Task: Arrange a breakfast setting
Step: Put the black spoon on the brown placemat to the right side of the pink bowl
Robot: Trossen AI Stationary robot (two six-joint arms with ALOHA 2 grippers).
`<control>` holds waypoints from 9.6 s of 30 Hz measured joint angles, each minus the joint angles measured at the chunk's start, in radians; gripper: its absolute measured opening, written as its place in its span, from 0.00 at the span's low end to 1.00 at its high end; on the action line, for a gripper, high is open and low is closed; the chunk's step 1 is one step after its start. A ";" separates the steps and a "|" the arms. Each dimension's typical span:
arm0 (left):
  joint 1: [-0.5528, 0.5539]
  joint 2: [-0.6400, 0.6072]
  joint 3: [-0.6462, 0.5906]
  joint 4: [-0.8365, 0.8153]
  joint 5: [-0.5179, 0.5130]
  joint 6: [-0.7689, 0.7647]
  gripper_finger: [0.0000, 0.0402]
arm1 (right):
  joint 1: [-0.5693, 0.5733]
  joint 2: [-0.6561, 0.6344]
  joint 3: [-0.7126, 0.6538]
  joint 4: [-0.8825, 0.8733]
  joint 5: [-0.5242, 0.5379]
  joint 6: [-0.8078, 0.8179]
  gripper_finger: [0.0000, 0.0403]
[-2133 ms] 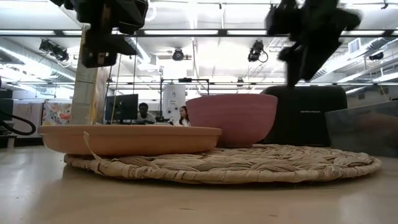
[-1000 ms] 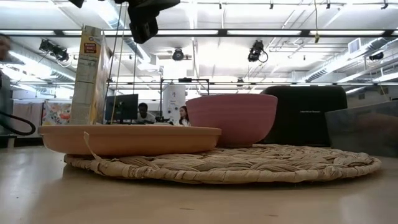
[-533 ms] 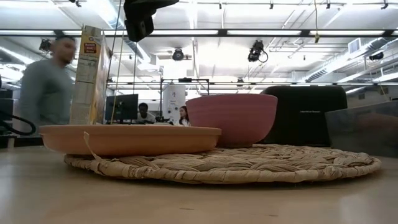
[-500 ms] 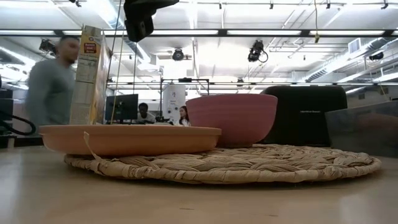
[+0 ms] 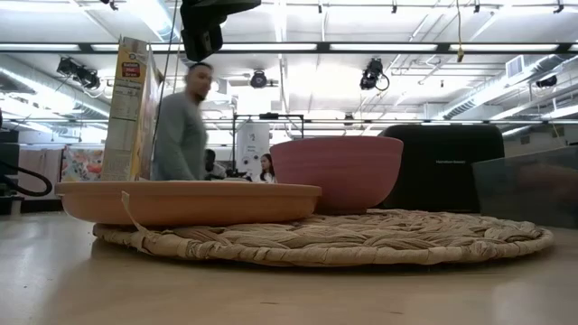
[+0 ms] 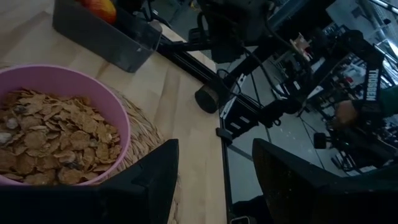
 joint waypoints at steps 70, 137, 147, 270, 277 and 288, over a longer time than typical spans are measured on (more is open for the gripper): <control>0.080 0.000 0.001 0.419 0.356 -0.809 0.44 | -0.434 0.263 0.972 -0.134 1.541 -2.506 0.03; 0.114 0.000 0.000 0.398 0.400 -0.659 0.03 | -0.419 0.272 0.972 -0.061 1.457 -2.539 0.19; 0.228 -0.065 0.016 0.319 0.361 -0.476 0.03 | -0.390 0.186 0.972 0.039 1.541 -2.217 0.51; -0.439 0.164 0.205 -0.529 -0.317 -0.122 0.51 | -0.230 0.318 0.146 0.227 1.273 1.231 0.06; -0.438 0.160 0.205 -0.530 -0.309 -0.105 0.51 | -0.243 0.317 0.146 0.222 1.259 1.231 0.10; -0.438 0.160 0.205 -0.530 -0.294 -0.082 0.51 | -0.244 0.317 0.146 0.227 1.228 1.205 0.15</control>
